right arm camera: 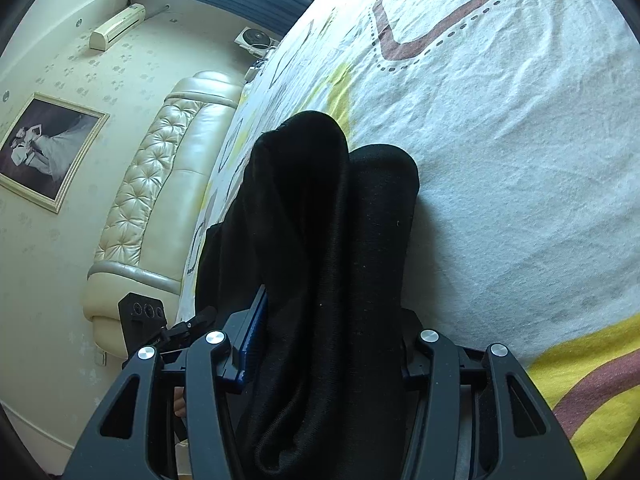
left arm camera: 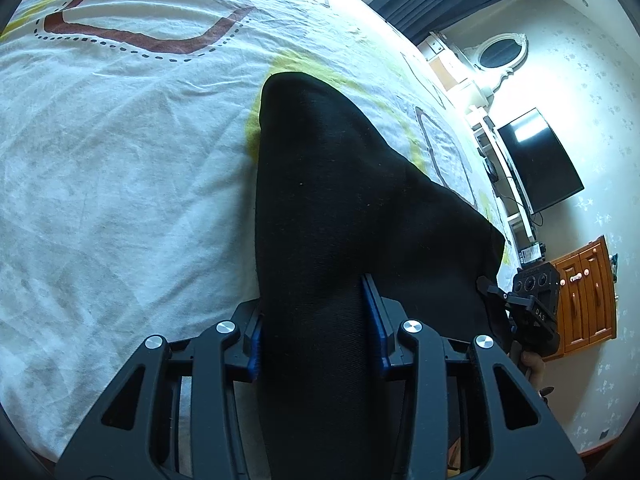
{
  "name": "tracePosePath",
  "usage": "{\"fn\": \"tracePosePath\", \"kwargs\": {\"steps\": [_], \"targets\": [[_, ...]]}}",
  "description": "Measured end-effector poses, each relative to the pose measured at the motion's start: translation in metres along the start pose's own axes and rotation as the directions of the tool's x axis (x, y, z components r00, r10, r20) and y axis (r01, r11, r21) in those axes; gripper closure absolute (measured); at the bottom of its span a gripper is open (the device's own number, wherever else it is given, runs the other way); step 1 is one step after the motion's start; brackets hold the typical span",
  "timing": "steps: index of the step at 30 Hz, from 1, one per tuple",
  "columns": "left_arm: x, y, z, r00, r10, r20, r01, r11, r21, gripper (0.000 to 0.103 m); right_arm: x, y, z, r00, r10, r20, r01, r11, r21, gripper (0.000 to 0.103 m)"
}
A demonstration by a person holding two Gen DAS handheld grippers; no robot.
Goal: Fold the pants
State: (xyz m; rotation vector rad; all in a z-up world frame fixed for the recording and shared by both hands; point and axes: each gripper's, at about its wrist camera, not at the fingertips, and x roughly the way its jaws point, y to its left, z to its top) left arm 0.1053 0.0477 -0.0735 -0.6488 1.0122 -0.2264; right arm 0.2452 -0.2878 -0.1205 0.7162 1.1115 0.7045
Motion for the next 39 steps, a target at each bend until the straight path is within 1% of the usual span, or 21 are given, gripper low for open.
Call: {"fn": "tracePosePath", "kwargs": {"steps": [2, 3, 6, 8, 9, 11, 12, 14, 16, 18, 21, 23, 24, 26, 28, 31, 33, 35, 36, 39], "targets": [[0.001, -0.002, -0.001, 1.0, 0.017, 0.004, -0.017, 1.0, 0.003, 0.056, -0.001, 0.0, 0.0, 1.0, 0.001, 0.0, -0.001, 1.0, 0.001, 0.053], [0.001, -0.003, -0.001, 1.0, 0.029, 0.008, -0.029, 1.0, 0.01, 0.054, -0.002, -0.001, 0.0, 1.0, 0.003, 0.0, -0.003, 1.0, 0.003, 0.053], [0.001, -0.01, -0.002, 0.998, 0.065, 0.022, -0.066, 0.997, 0.047, 0.047, -0.003, -0.002, -0.001, 1.0, 0.006, 0.002, -0.006, 1.0, 0.008, 0.053], [0.002, -0.012, -0.003, 0.996, 0.082, 0.025, -0.083, 0.994, 0.064, 0.034, -0.003, -0.002, -0.002, 1.0, 0.009, 0.006, -0.009, 1.0, 0.01, 0.052], [0.003, -0.012, -0.003, 0.996, 0.081, 0.023, -0.082, 0.994, 0.066, 0.032, -0.003, -0.002, -0.002, 1.0, 0.009, 0.007, -0.009, 1.0, 0.01, 0.052], [0.004, -0.012, -0.003, 0.998, 0.068, 0.017, -0.069, 0.995, 0.066, 0.023, -0.004, -0.003, -0.002, 1.0, 0.018, 0.011, -0.019, 1.0, 0.013, 0.049], [0.005, -0.012, -0.004, 0.998, 0.063, 0.018, -0.064, 0.995, 0.07, 0.021, -0.005, -0.003, -0.002, 1.0, 0.026, 0.011, -0.026, 1.0, 0.013, 0.047], [0.005, -0.015, -0.004, 0.998, 0.061, 0.012, -0.061, 0.995, 0.082, 0.013, -0.006, -0.002, -0.001, 0.999, 0.043, 0.005, -0.043, 0.999, 0.007, 0.04], [0.005, -0.018, -0.003, 0.998, 0.068, 0.0, -0.068, 0.993, 0.095, 0.012, -0.008, 0.0, -0.001, 0.999, 0.048, -0.007, -0.048, 0.999, -0.007, 0.036], [0.004, -0.02, -0.002, 0.998, 0.069, -0.01, -0.067, 0.992, 0.103, 0.012, -0.01, 0.002, -0.001, 0.999, 0.035, -0.018, -0.035, 0.999, -0.015, 0.035], [-0.004, -0.019, 0.006, 1.0, 0.014, 0.005, -0.014, 0.996, 0.089, 0.012, -0.02, 0.001, 0.001, 1.0, 0.019, 0.003, -0.019, 1.0, -0.009, 0.035], [-0.011, -0.015, 0.016, 0.999, -0.031, 0.034, 0.028, 0.997, 0.067, 0.012, -0.027, -0.002, 0.006, 1.0, 0.006, 0.025, -0.006, 1.0, -0.006, 0.032], [-0.013, -0.013, 0.021, 0.998, -0.044, 0.044, 0.042, 0.997, 0.06, 0.012, -0.031, -0.004, 0.009, 0.999, 0.001, 0.041, -0.001, 1.0, -0.002, 0.032], [-0.012, -0.007, 0.032, 0.998, -0.044, 0.052, 0.041, 0.998, 0.053, 0.012, -0.034, -0.01, 0.015, 0.998, 0.013, 0.065, -0.015, 0.999, 0.032, 0.031], [-0.004, 0.001, 0.043, 0.998, -0.062, 0.029, 0.061, 0.997, 0.037, 0.012, -0.033, -0.017, 0.022, 0.996, 0.042, 0.084, -0.048, 0.997, 0.068, 0.031], [0.015, 0.013, 0.059, 0.996, -0.091, -0.02, 0.09, 0.995, -0.032, 0.012, -0.023, -0.023, 0.034, 0.992, 0.088, 0.093, -0.097, 0.991, 0.091, 0.031], [0.026, 0.017, 0.07, 0.992, -0.119, -0.043, 0.116, 0.991, -0.059, 0.013, -0.016, -0.024, 0.043, 0.988, 0.114, 0.103, -0.124, 0.987, 0.098, 0.03], [0.035, 0.016, 0.078, 0.99, -0.128, -0.059, 0.125, 0.991, -0.053, 0.012, -0.009, -0.023, 0.05, 0.987, 0.126, 0.098, -0.136, 0.986, 0.097, 0.022], [0.04, 0.014, 0.081, 0.99, -0.122, -0.069, 0.119, 0.992, -0.042, 0.012, -0.006, -0.02, 0.053, 0.988, 0.126, 0.088, -0.134, 0.987, 0.087, 0.022], [0.047, 0.009, 0.086, 0.994, -0.093, -0.063, 0.093, 0.996, -0.003, 0.012, 0.001, -0.012, 0.059, 0.995, 0.09, 0.05, -0.093, 0.994, 0.053, 0.021]]}}
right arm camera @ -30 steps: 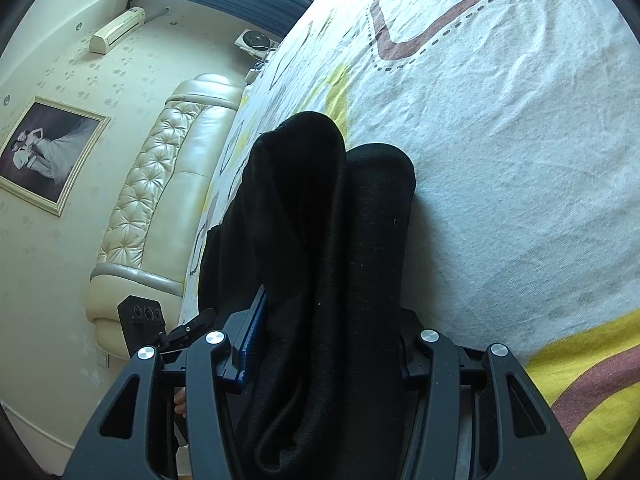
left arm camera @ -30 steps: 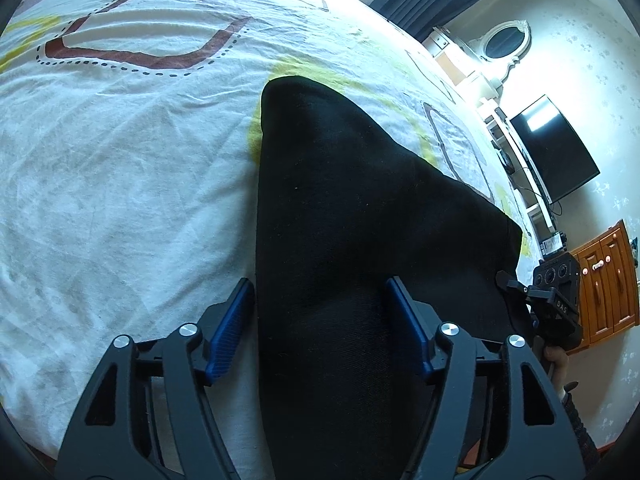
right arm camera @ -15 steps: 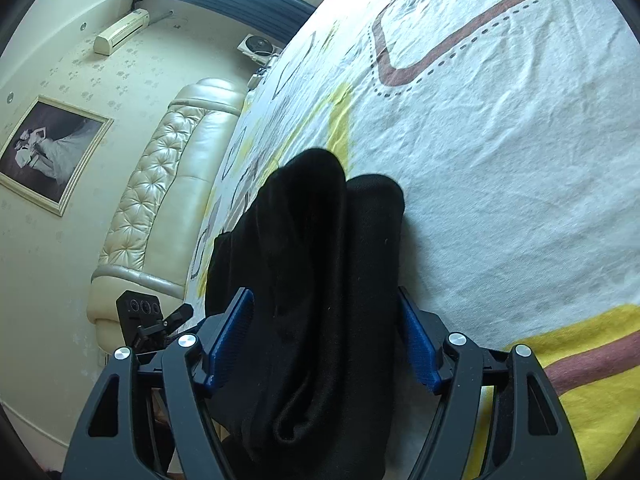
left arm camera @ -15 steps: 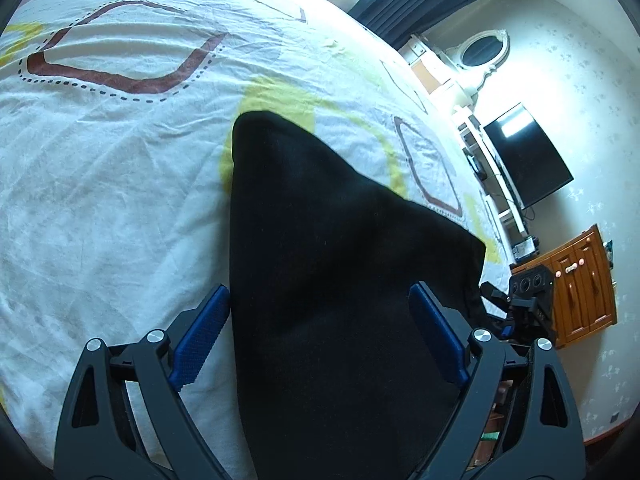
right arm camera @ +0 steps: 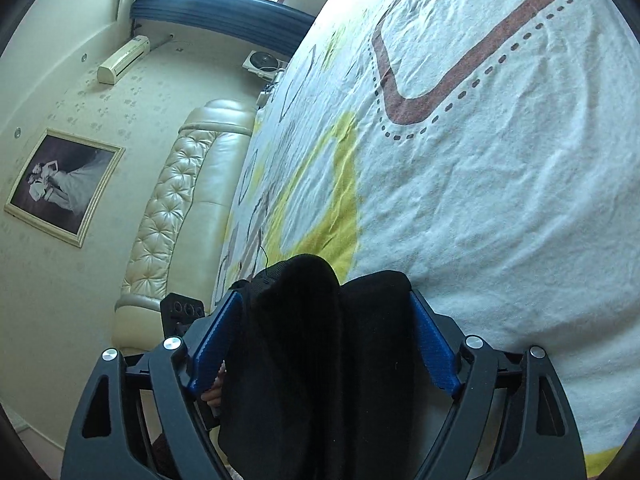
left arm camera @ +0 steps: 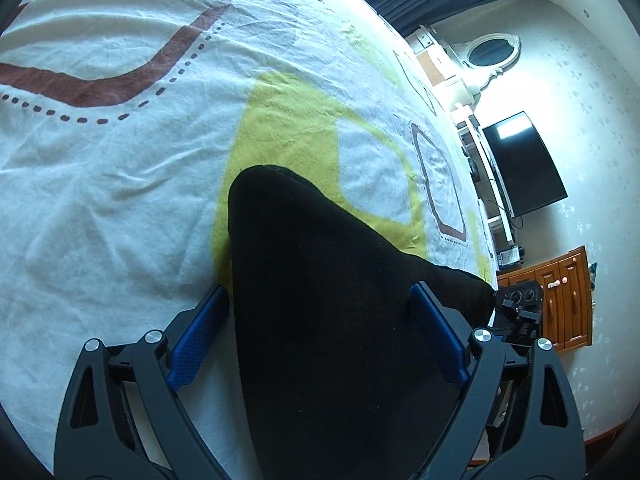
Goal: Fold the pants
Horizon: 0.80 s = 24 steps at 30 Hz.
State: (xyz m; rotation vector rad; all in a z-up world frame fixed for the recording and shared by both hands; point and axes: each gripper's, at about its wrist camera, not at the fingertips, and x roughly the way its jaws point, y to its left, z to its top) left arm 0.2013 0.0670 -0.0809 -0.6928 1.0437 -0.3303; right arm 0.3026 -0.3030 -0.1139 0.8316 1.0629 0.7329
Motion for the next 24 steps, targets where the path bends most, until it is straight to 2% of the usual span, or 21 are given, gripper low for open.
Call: {"fn": "tracePosePath", "kwargs": {"steps": [1, 3, 4, 7, 11, 17, 24], "targets": [[0.002, -0.003, 0.0, 1.0, 0.016, 0.003, -0.016, 1.0, 0.02, 0.012, 0.001, 0.002, 0.0, 1.0, -0.012, -0.004, 0.012, 1.0, -0.007, 0.023], [0.004, -0.009, -0.001, 0.996, 0.09, 0.013, -0.091, 0.993, 0.076, 0.024, 0.002, 0.006, -0.001, 0.999, -0.049, -0.002, 0.049, 0.998, -0.029, 0.032], [0.005, -0.013, -0.002, 0.991, 0.136, 0.022, -0.137, 0.985, 0.108, 0.034, 0.003, 0.007, -0.001, 0.998, -0.066, -0.001, 0.066, 0.997, -0.031, 0.048], [0.005, -0.021, -0.002, 0.982, 0.182, 0.049, -0.187, 0.972, 0.144, 0.045, 0.004, 0.008, -0.003, 0.995, -0.096, 0.019, 0.097, 0.995, -0.037, 0.055], [0.003, -0.022, 0.002, 0.977, 0.202, 0.067, -0.209, 0.969, 0.128, 0.053, 0.004, 0.016, -0.002, 0.992, -0.12, 0.043, 0.123, 0.989, -0.081, 0.059], [0.003, -0.023, 0.012, 0.971, 0.222, 0.088, -0.232, 0.964, 0.132, 0.054, 0.012, 0.017, 0.006, 0.991, -0.115, 0.067, 0.121, 0.988, -0.093, 0.059], [0.006, -0.018, 0.038, 0.966, 0.239, 0.103, -0.251, 0.959, 0.13, 0.054, 0.031, 0.013, 0.026, 0.992, -0.095, 0.08, 0.101, 0.992, -0.075, 0.059]]}}
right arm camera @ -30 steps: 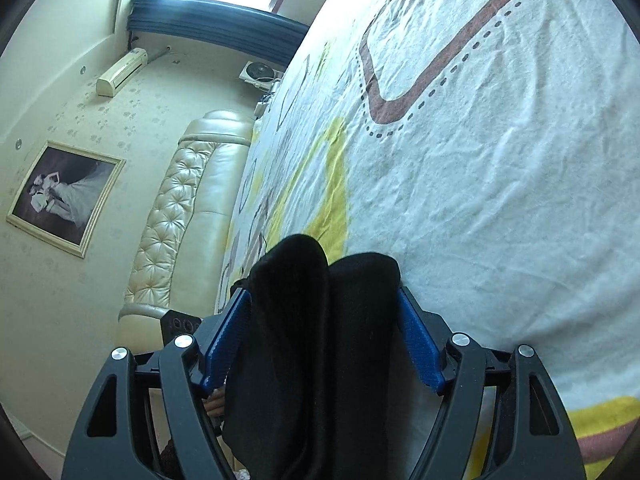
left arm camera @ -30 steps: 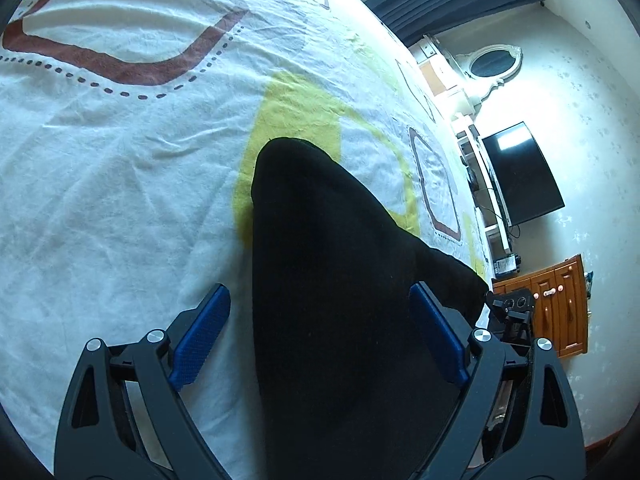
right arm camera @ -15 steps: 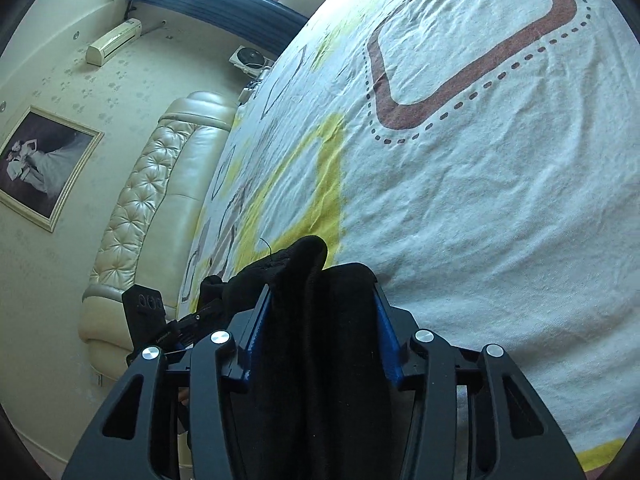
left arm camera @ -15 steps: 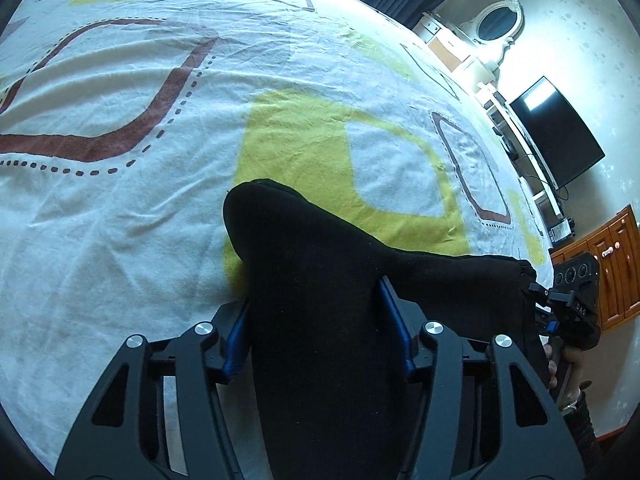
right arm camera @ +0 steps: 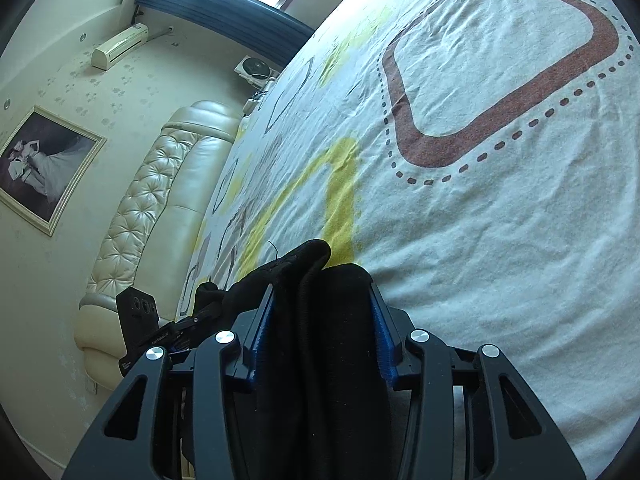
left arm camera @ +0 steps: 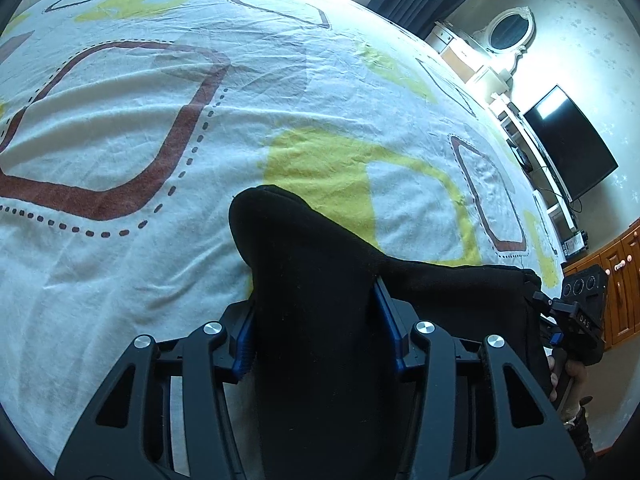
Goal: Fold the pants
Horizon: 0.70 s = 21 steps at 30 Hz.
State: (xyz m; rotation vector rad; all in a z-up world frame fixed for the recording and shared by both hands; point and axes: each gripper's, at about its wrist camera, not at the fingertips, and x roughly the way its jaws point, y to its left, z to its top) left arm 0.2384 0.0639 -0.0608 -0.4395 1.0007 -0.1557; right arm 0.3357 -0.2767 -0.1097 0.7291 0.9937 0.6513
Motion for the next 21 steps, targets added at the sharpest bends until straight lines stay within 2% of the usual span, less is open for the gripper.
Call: {"fn": "tracePosePath", "kwargs": {"steps": [10, 21], "targets": [[0.015, 0.011, 0.034, 1.0, 0.007, 0.013, -0.007, 1.0, 0.012, 0.054, 0.024, -0.001, 0.025, 1.0, 0.013, 0.024, -0.013, 1.0, 0.019, 0.059], [0.026, 0.022, 0.048, 1.0, -0.01, 0.016, 0.01, 1.0, -0.004, 0.053, 0.037, -0.009, 0.033, 0.999, 0.038, 0.035, -0.039, 0.998, 0.039, 0.06]]}}
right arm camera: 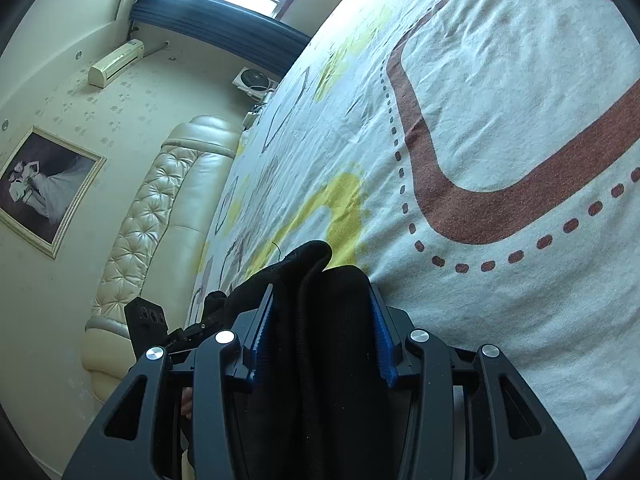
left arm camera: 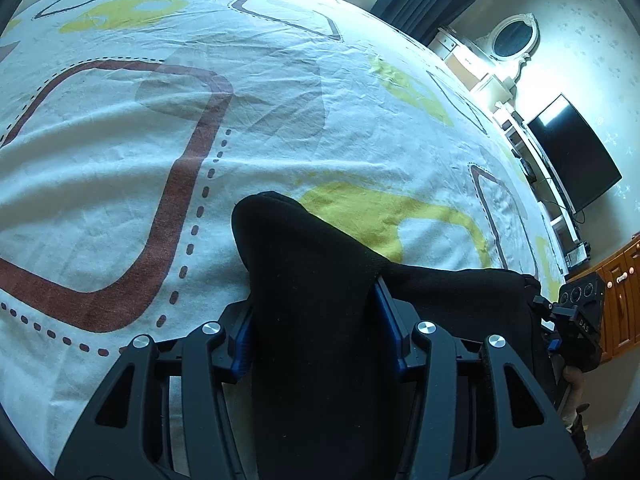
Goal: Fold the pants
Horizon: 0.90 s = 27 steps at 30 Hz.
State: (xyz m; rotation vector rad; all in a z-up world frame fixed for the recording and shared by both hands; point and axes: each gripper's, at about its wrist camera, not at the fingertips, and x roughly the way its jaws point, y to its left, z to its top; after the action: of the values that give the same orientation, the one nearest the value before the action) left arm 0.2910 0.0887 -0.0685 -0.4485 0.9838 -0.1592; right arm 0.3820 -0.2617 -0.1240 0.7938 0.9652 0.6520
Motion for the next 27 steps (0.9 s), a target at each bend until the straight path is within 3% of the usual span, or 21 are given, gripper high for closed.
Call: {"fn": "tracePosePath", "kwargs": {"steps": [16, 19, 23, 27], "targets": [[0.002, 0.002, -0.002, 1.0, -0.011, 0.004, 0.011, 1.0, -0.003, 0.048, -0.007, -0.008, -0.003, 1.0, 0.015, 0.013, -0.015, 1.0, -0.002, 0.061], [0.002, 0.003, -0.001, 0.999, -0.038, -0.003, 0.038, 0.999, -0.008, 0.041, -0.008, -0.009, -0.002, 1.0, 0.016, 0.017, -0.016, 1.0, -0.002, 0.062], [-0.002, 0.001, -0.003, 0.995, -0.095, -0.025, 0.095, 0.995, -0.009, 0.018, -0.014, -0.01, -0.001, 0.999, 0.032, 0.008, -0.032, 0.999, 0.017, 0.055], [-0.024, 0.007, -0.021, 0.989, -0.146, -0.007, 0.145, 0.986, -0.08, 0.016, -0.038, -0.013, -0.005, 0.998, 0.053, 0.022, -0.055, 0.996, 0.065, 0.042]]}}
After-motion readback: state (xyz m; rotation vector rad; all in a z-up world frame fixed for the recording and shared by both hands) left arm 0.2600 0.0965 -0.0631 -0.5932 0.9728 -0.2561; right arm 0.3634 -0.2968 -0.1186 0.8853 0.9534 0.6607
